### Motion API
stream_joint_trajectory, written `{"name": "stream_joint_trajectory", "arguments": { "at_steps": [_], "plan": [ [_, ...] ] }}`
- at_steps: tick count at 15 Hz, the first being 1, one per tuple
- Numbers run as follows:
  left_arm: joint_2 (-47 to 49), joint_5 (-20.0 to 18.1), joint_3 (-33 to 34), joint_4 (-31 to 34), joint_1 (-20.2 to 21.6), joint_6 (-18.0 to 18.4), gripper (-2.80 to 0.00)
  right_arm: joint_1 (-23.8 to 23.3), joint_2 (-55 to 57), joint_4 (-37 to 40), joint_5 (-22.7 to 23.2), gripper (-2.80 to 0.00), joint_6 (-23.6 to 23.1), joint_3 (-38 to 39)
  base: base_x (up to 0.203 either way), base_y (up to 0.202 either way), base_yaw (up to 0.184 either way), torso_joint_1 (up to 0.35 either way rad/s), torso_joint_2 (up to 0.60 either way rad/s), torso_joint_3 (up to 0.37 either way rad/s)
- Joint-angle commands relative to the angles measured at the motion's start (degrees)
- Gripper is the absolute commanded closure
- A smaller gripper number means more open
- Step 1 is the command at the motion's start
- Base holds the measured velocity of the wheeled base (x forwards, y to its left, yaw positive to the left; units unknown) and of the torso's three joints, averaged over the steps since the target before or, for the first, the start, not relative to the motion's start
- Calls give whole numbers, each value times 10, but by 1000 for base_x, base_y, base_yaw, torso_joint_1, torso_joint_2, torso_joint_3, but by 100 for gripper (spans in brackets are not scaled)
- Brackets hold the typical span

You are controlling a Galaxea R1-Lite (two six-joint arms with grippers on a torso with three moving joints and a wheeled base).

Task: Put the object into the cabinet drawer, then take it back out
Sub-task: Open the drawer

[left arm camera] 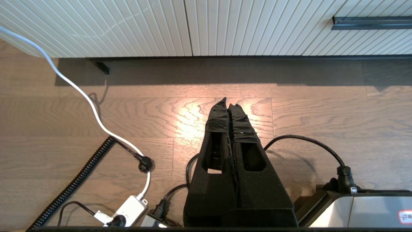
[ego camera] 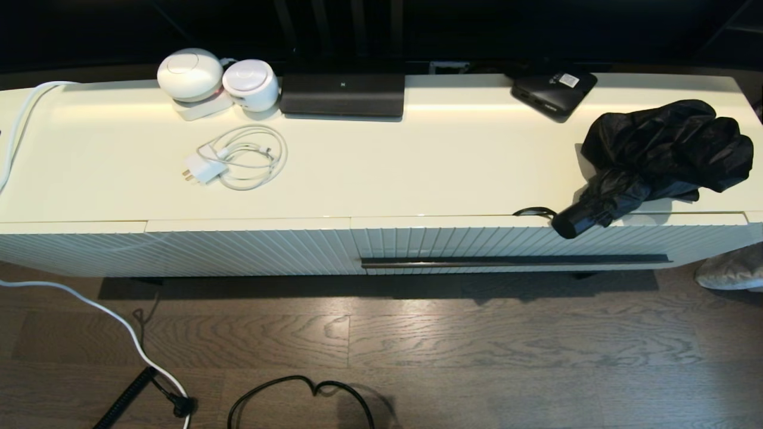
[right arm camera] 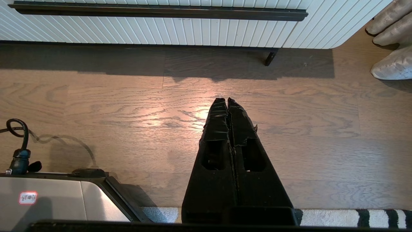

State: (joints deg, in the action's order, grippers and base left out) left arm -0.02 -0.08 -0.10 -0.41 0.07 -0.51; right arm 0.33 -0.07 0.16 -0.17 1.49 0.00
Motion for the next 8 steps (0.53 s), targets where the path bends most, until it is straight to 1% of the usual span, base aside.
{"name": "stream_joint_trajectory", "arguments": {
  "at_steps": [1,6,8],
  "plan": [
    [-1,0,0,0,0,0,0,0,0,0,0,0,0,0,0,0,0,0,0,0],
    [-1,0,0,0,0,0,0,0,0,1,-1,0,-2,-1,0,0,0,0,0,0],
    [-2,0,0,0,0,0,0,0,0,11,-1,0,-5,-13,0,0,0,0,0,0]
  ]
}}
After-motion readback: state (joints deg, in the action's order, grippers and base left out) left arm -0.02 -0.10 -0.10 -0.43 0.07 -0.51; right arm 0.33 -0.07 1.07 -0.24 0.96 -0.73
